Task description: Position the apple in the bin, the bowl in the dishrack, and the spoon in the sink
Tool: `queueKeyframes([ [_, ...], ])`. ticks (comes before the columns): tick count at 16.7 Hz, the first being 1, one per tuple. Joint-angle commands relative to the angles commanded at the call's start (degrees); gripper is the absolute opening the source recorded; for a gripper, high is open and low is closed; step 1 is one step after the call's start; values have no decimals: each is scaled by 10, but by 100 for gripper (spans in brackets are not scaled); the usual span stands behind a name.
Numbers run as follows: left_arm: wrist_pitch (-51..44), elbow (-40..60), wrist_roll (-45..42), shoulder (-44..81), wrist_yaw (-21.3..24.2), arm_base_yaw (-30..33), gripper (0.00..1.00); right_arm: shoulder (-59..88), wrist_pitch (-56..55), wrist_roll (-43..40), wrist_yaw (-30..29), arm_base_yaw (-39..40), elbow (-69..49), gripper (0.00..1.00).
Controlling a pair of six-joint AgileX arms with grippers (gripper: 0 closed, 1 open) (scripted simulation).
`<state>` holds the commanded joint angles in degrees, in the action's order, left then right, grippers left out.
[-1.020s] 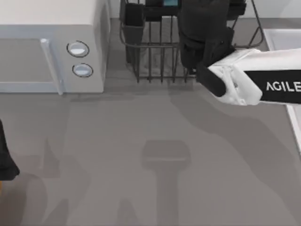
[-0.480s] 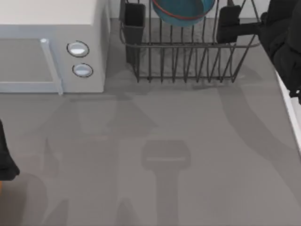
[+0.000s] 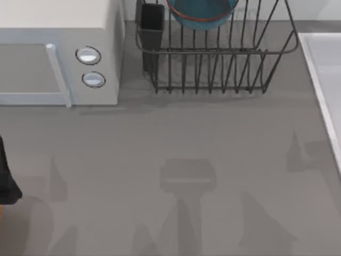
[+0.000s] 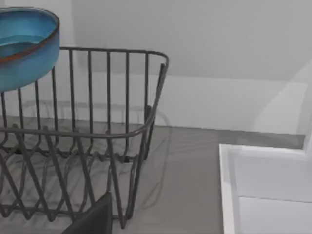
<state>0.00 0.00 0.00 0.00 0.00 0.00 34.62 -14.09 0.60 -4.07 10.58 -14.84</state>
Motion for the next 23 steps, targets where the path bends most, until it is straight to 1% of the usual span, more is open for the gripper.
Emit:
queueKeyframes([
  [3, 0, 0, 0, 0, 0, 0, 100, -164, 64, -5, 27, -47, 80, 100],
  [5, 0, 0, 0, 0, 0, 0, 100, -246, 97, -6, 36, -72, 114, 100],
  [9, 0, 0, 0, 0, 0, 0, 100, -337, 137, -6, 41, -103, 145, 100],
  [16, 0, 0, 0, 0, 0, 0, 100, -344, 140, -6, 40, -104, 146, 100],
  [18, 0, 0, 0, 0, 0, 0, 100, -333, 148, -23, 41, -109, 130, 100],
  [21, 0, 0, 0, 0, 0, 0, 100, -280, 190, -92, 43, -126, 72, 100],
  [23, 0, 0, 0, 0, 0, 0, 100, -218, 238, -169, 47, -138, 29, 100],
])
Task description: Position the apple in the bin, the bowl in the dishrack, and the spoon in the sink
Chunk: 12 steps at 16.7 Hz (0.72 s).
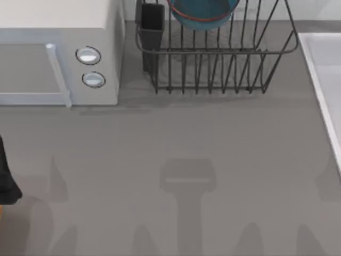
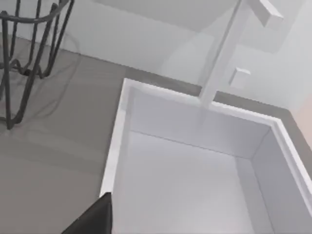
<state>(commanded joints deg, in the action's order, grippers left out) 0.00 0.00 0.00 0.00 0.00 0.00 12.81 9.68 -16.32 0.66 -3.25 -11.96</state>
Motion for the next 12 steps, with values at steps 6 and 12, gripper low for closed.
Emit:
queueKeyframes([
  [6, 0, 0, 0, 0, 0, 0, 100, 223, 151, -323, 7, -37, -98, 100],
  [12, 0, 0, 0, 0, 0, 0, 100, 381, 267, -552, 4, -80, -218, 100],
])
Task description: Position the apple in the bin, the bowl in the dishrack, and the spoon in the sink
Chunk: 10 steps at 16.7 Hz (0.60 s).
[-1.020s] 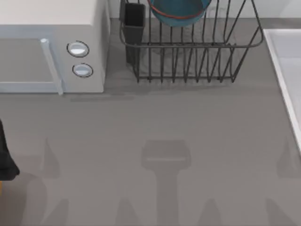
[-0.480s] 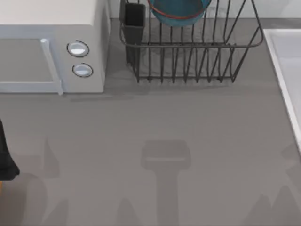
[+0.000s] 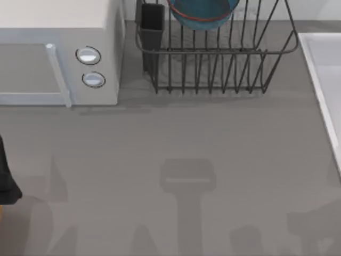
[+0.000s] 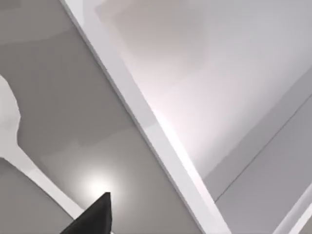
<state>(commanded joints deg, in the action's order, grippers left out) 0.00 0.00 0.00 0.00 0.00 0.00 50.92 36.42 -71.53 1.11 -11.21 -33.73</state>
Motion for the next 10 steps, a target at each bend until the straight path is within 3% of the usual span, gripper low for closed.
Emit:
queueKeyframes([
  [6, 0, 0, 0, 0, 0, 0, 100, 215, 153, -290, -1, -52, -104, 100],
  [10, 0, 0, 0, 0, 0, 0, 100, 307, 226, -410, -12, -80, -165, 100],
])
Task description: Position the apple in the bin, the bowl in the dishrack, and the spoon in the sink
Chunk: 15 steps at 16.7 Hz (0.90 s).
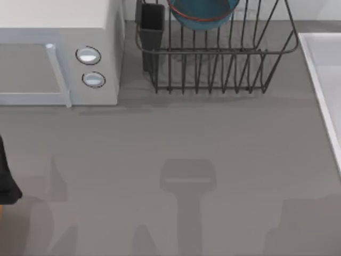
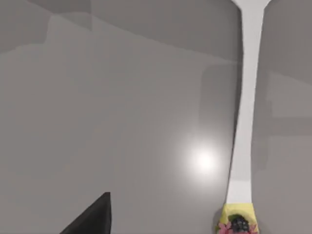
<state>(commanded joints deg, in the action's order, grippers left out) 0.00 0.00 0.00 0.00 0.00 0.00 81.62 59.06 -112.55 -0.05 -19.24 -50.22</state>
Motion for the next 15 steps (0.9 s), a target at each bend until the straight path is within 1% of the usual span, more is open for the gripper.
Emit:
queueKeyframes([
  [3, 0, 0, 0, 0, 0, 0, 100, 19, 9, -34, -2, -9, -33, 100],
  [10, 0, 0, 0, 0, 0, 0, 100, 22, -1, -35, -2, -7, -27, 100],
  [12, 0, 0, 0, 0, 0, 0, 100, 38, -32, -35, -2, -7, -9, 100],
  [15, 0, 0, 0, 0, 0, 0, 100, 77, -118, -34, -2, -8, 33, 100],
])
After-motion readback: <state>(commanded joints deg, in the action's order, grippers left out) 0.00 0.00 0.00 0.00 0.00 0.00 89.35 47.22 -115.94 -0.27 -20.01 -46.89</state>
